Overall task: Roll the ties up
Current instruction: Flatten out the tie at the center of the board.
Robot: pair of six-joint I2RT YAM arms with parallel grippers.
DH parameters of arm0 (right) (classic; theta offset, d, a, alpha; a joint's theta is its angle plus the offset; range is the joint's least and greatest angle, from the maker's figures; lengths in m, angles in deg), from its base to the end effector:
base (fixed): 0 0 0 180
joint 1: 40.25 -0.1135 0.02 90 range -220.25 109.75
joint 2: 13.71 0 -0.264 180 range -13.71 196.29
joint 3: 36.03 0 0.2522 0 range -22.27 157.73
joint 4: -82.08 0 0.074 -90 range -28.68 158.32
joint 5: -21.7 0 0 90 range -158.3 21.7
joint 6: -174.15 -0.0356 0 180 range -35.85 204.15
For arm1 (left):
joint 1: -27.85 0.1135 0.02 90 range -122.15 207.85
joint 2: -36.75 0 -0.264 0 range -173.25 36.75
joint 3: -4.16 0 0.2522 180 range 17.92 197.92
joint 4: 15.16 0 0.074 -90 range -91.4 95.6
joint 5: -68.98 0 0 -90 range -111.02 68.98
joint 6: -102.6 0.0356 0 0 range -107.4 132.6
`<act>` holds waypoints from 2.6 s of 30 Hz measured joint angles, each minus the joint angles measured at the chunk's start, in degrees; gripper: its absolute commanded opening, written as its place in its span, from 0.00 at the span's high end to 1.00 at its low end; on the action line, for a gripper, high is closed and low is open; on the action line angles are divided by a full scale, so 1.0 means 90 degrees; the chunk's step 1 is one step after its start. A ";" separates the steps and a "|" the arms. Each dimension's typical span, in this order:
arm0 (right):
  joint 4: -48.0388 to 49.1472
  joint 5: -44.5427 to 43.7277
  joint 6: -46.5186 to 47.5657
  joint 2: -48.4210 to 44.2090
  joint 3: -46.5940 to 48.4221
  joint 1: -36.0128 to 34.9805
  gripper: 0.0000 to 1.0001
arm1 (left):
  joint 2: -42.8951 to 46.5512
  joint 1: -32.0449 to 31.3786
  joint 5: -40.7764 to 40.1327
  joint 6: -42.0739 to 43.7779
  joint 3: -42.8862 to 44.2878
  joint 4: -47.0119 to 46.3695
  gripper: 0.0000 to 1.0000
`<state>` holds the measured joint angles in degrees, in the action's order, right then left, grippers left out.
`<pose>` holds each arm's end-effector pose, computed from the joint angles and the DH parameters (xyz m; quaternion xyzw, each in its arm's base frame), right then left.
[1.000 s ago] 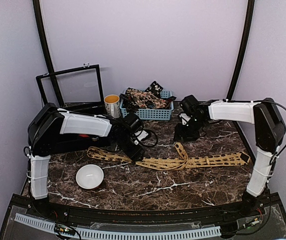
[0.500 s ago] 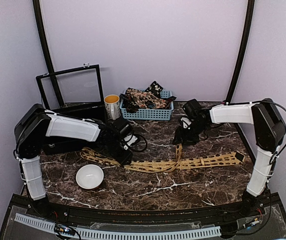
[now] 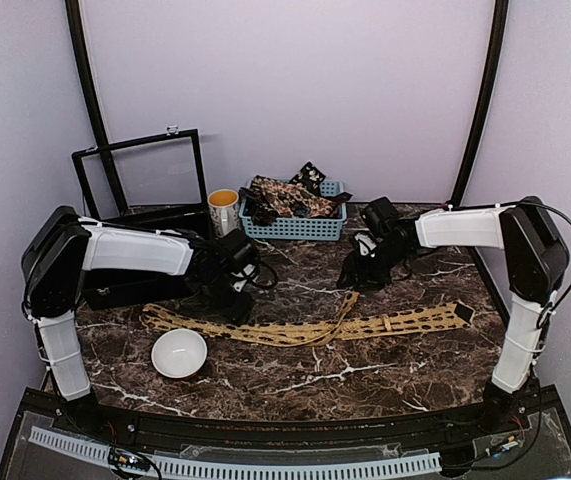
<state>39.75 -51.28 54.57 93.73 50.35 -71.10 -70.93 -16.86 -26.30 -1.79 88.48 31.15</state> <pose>0.3234 0.2053 0.1781 -0.0447 0.9620 0.2390 0.1242 0.2651 -0.2578 0.1624 0.2493 0.9512 -0.0475 0.1757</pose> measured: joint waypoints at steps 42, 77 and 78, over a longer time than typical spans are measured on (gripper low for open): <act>-0.1161 -0.2113 0.0704 0.0831 0.0891 -0.0806 1.00 | 0.2261 0.0019 -0.1013 0.0495 -0.1219 -0.4439 0.01; -0.0993 -0.2118 0.0583 0.0940 0.0957 -0.0775 0.78 | 0.0811 -0.0549 -0.0255 0.1195 -0.0192 -0.3575 0.01; -0.1022 -0.2225 0.0610 0.0986 0.0959 -0.0850 0.87 | 0.0811 -0.0549 -0.0262 0.1205 -0.0192 -0.3572 0.01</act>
<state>30.54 -71.31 60.06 102.60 58.99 -78.75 -63.63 -21.80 -28.66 9.05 86.76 -1.00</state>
